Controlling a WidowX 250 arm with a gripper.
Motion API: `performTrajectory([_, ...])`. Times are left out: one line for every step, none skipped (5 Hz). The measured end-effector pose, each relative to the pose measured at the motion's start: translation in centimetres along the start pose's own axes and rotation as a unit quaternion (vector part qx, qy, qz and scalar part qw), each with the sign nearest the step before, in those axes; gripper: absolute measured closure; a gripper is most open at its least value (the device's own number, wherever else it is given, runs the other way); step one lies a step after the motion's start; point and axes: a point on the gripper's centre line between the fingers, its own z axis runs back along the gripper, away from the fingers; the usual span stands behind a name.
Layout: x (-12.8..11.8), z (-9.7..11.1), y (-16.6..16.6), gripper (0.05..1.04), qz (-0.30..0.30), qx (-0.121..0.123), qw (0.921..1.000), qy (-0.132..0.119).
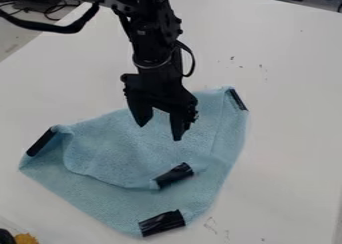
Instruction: Fold the cloth from top left to bottom right
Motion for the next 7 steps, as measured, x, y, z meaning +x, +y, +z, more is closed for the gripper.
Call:
performTrajectory([0.45,0.58,0.23,0.077,-0.004,0.007,1.0000,0.004])
performTrajectory([0.55,0.77,0.23,0.083,-0.012,0.005,0.9999,0.007])
performTrajectory([0.52,0.77,0.24,0.083,-0.012,0.006,0.9999,0.008])
performTrajectory([0.53,0.77,0.21,0.083,-0.011,0.005,0.9999,0.008])
performTrajectory([0.52,0.77,0.22,0.083,-0.012,0.005,0.9999,0.008])
performTrajectory([0.52,0.77,0.22,0.083,-0.012,0.005,0.9999,0.008])
performTrajectory([0.55,0.77,0.23,0.083,-0.012,0.005,0.9999,0.007])
